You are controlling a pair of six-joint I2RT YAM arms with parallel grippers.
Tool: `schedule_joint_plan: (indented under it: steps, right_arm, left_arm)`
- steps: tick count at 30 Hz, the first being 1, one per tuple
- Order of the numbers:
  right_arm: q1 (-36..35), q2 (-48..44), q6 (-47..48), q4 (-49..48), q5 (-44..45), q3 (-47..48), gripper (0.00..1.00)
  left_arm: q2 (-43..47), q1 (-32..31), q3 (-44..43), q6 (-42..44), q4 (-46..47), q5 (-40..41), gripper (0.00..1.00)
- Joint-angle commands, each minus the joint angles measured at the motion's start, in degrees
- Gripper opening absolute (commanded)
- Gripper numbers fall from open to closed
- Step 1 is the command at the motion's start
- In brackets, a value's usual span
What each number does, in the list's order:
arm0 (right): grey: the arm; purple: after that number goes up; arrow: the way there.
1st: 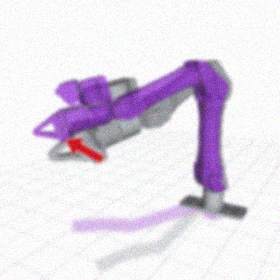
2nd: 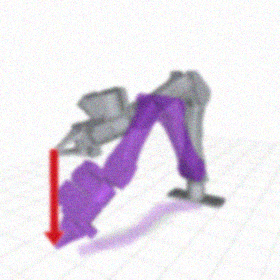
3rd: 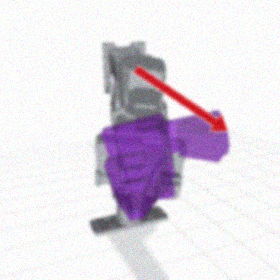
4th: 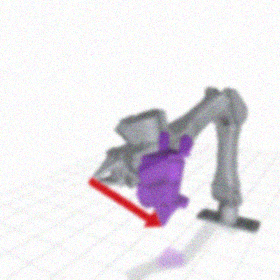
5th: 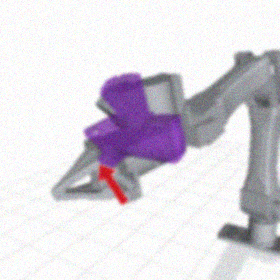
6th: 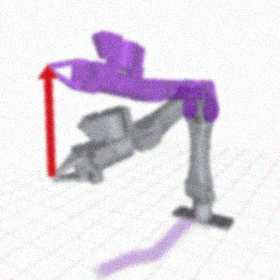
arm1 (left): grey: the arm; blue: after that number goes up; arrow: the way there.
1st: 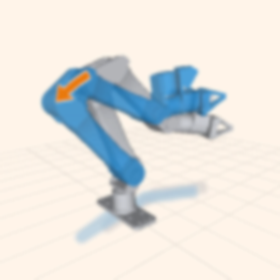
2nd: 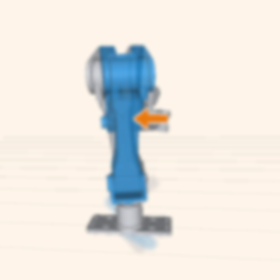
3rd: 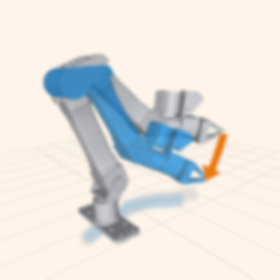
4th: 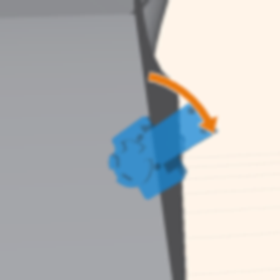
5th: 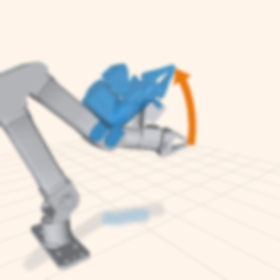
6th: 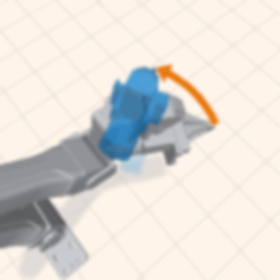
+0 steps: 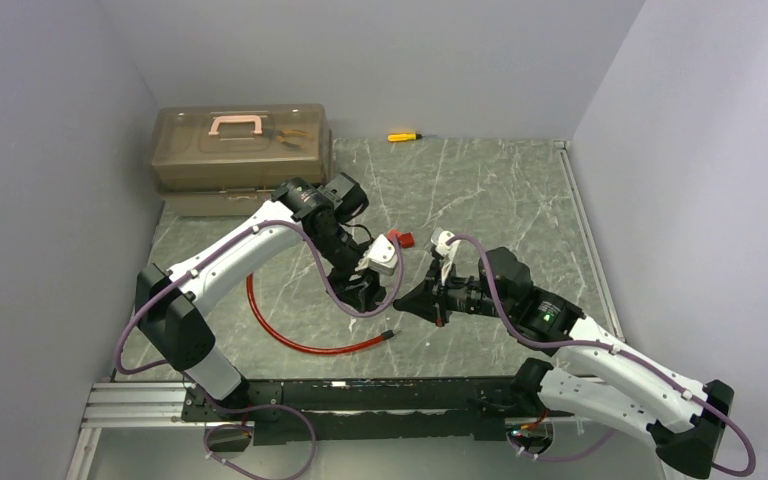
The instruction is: Unlock with the key
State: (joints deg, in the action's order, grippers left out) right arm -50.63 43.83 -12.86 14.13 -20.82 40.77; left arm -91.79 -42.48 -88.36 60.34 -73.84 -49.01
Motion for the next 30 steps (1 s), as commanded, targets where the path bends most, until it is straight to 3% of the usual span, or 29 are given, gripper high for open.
schedule_joint_plan:
  steps: [1,12,30]
  right_arm:
    - [-0.02,-0.13,2.04,-1.08,4.99,0.32,0.00]
    - [0.00,-2.05,2.14,0.15,8.46,-0.52,0.00]
    - [0.01,-5.34,0.79,0.75,-0.47,-0.10,0.00]
  left_arm:
    - [1.98,-1.47,-2.80,1.13,-0.99,-5.68,0.00]
    - [2.13,-1.82,-2.88,1.04,-1.07,-5.66,0.00]
    - [1.12,-1.51,-2.35,-0.44,-0.05,-4.86,0.00]
